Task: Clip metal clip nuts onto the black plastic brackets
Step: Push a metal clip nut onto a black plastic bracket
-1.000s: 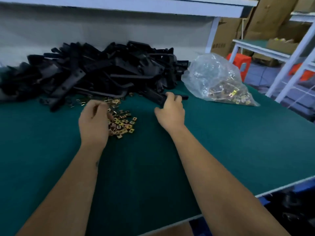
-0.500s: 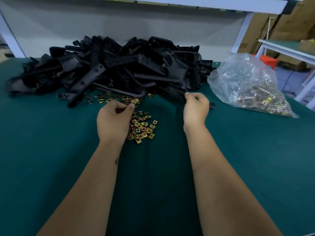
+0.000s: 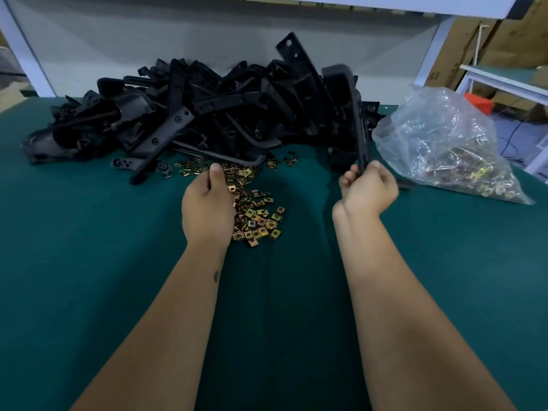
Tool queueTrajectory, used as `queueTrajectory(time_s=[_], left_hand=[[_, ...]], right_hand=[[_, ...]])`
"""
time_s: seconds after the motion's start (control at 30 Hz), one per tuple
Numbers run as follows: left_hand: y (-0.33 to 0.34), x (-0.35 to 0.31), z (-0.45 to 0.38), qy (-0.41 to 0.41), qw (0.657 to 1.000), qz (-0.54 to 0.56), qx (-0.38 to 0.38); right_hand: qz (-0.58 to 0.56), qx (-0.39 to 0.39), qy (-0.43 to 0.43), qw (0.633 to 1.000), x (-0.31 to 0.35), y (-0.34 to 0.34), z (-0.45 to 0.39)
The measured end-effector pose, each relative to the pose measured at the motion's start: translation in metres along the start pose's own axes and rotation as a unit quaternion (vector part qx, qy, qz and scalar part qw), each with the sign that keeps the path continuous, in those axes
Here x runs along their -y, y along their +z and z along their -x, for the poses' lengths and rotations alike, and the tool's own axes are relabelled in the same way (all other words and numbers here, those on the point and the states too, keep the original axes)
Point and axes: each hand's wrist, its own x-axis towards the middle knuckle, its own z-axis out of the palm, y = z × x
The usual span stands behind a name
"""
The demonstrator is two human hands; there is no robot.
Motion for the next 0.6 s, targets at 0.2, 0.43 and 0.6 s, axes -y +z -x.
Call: queueTrajectory(time_s=[0.2, 0.43, 0.6], left_hand=[[0.002, 0.003, -0.003, -0.023, 1.000, 0.019, -0.008], [0.000, -0.001, 0.000, -0.035, 0.999, 0.013, 0.032], [-0.010, -0.011, -0.006, -0.082, 0.960, 0.265, 0.040]], right_hand=[[-0.065, 0.120, 0.157, 0.978, -0.002, 0.006, 0.014], [0.064, 0.314, 0.076, 0.944, -0.017, 0.011, 0.031], [0.112, 0.409, 0.064, 0.903, -0.020, 0.010, 0.036]])
